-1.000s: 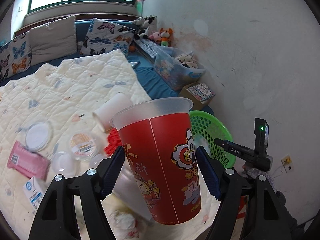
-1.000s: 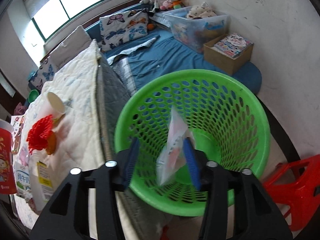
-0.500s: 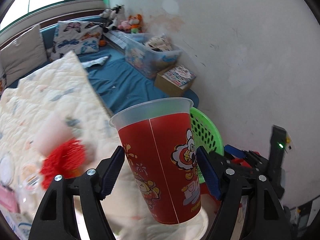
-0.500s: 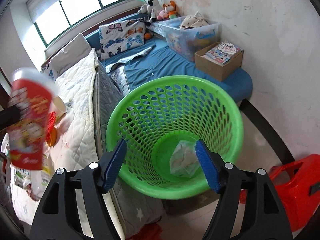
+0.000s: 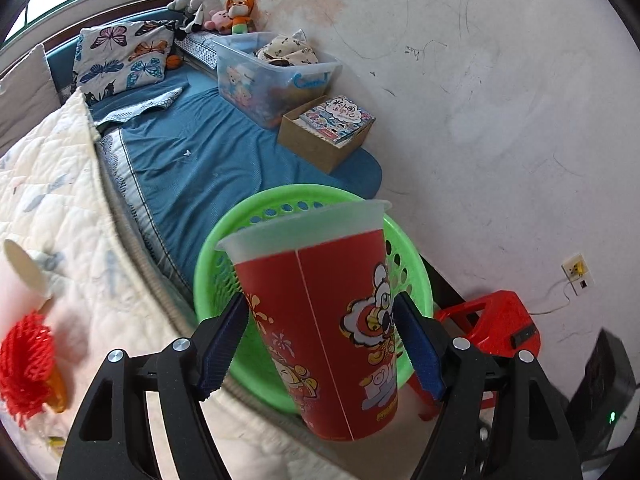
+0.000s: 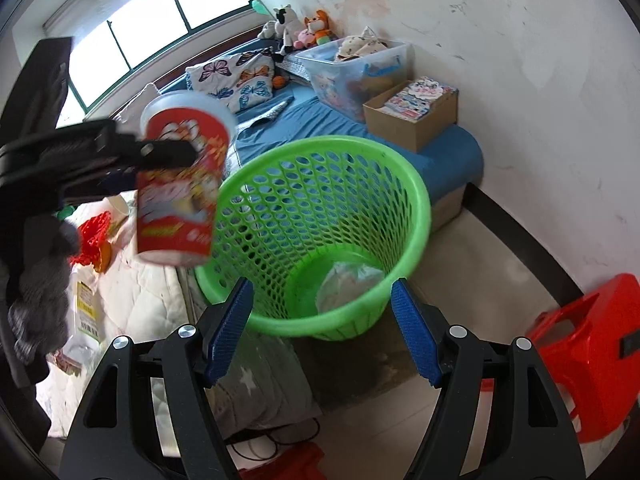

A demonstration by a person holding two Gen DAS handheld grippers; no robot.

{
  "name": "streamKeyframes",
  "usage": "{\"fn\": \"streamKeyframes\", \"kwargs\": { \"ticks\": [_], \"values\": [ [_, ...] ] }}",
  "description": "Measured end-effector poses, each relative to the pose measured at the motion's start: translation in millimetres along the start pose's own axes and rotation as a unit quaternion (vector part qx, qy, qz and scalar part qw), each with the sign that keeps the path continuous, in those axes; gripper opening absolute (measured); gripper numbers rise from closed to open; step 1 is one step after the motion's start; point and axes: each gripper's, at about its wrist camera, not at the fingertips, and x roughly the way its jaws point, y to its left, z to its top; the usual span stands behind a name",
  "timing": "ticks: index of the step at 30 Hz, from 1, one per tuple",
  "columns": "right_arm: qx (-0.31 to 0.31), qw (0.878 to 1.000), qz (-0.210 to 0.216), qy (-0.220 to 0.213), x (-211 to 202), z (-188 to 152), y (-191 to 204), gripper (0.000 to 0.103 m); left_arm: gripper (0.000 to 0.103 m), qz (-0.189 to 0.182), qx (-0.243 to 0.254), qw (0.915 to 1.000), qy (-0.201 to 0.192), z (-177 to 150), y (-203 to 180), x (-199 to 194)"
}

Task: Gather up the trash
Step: 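Carry the red paper cup with the left tool into the green basket and release, then grasp the milk carton with the left tool while the right tool grasps the crumpled wrapper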

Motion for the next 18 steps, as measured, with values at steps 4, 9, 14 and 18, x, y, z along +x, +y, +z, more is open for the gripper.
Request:
{"fn": "streamKeyframes", "kwargs": {
  "ticks": [4,9,14,18],
  "values": [
    [0.016,1.0,0.002,0.0,-0.4,-5.1,-8.4,0.072,0.082,-0.01,-0.009,0.9998,0.012,-0.3,-5.2,19.0],
    [0.015,1.0,0.002,-0.001,-4.8,-8.9,-6.7,0.072,0.082,-0.021,-0.007,0.9996,0.017,-10.3,-3.2,17.4],
    [0.001,1.0,0.01,-0.007,-12.4,-12.7,2.6,0.072,0.082,-0.018,-0.011,0.9998,-0.002,-26.2,7.1,-11.1],
    [-0.012,1.0,0.023,-0.009,-17.4,-14.3,16.9,0.072,0.082,-0.004,-0.015,0.9997,-0.02,-43.3,20.9,-41.3]
  ]
}}
